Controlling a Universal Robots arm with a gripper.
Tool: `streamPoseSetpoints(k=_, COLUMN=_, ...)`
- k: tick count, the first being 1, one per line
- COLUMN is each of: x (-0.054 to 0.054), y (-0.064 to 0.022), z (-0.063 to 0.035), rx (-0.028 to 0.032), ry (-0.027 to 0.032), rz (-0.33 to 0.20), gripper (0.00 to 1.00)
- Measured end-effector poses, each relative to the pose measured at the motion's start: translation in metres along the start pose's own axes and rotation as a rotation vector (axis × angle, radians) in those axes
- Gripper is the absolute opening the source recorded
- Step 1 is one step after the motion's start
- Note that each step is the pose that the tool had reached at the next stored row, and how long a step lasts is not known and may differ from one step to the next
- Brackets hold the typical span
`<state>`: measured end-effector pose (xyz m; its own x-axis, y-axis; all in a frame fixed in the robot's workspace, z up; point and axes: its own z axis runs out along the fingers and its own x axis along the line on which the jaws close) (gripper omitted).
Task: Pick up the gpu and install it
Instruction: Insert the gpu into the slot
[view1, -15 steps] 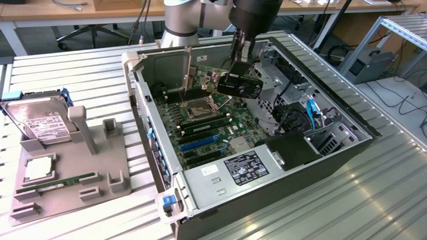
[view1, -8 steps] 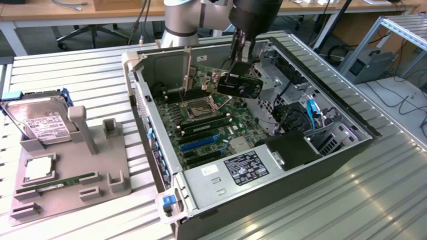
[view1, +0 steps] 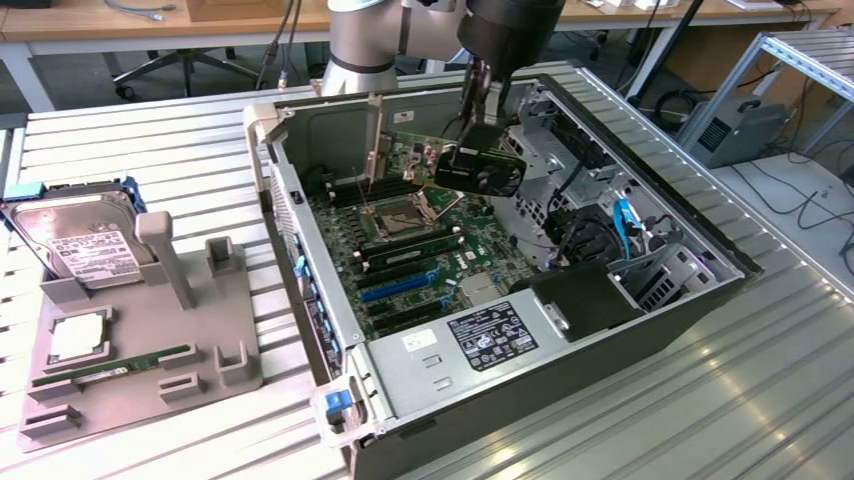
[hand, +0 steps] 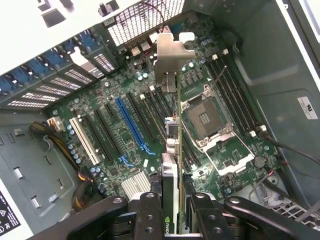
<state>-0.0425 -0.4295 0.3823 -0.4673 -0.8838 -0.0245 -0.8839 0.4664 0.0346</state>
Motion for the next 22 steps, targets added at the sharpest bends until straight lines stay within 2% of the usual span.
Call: streamPoseSetpoints(k=22, x=0.0000, y=0.0000, z=0.0000, rx=-0.0007, ry=0.0010, rz=-0.027, gripper=0.27)
